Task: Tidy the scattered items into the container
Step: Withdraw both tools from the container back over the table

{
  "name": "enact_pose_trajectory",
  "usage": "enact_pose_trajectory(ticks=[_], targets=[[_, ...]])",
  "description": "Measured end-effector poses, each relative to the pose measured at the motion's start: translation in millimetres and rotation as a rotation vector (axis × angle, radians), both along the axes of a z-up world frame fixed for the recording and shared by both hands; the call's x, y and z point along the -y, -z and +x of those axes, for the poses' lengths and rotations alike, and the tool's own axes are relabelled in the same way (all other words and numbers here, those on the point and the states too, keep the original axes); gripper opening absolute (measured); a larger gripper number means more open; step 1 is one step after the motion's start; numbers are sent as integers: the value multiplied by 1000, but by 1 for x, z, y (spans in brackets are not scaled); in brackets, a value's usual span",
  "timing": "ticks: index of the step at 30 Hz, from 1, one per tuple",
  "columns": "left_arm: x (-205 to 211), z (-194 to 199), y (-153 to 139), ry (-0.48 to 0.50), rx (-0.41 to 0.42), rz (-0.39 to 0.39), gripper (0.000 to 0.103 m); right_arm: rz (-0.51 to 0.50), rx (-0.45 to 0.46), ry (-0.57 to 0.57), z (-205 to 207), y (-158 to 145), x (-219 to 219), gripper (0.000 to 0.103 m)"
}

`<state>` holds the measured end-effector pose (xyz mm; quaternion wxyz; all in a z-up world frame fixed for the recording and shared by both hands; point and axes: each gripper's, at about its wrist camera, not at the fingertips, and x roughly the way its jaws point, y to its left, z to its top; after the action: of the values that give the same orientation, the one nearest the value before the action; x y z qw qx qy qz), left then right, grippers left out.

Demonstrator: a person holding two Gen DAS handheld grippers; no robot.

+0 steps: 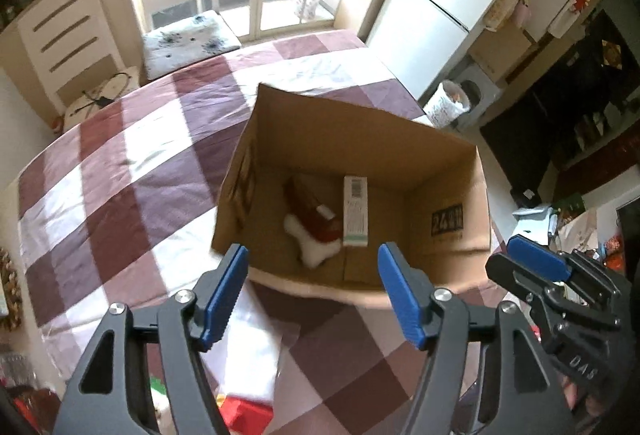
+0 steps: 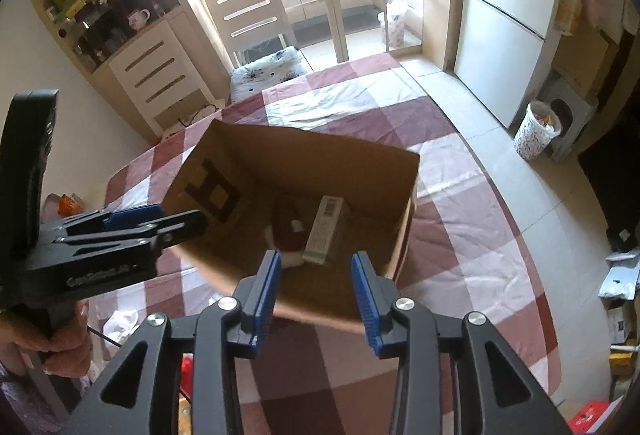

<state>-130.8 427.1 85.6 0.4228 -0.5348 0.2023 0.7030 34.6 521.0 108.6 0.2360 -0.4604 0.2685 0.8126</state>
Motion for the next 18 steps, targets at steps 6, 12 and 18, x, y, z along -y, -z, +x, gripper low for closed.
enact_pose_trajectory(ticks=[6, 12, 18], targets=[[59, 22, -1, -24, -24, -31, 75, -36, 8, -35, 10, 7, 31, 40], [122, 38, 9, -116, -29, -59, 77, -64, 32, -93, 17, 16, 70, 41], [185, 49, 23, -216, 0, -91, 78, -83, 64, -169, 11, 27, 109, 41]])
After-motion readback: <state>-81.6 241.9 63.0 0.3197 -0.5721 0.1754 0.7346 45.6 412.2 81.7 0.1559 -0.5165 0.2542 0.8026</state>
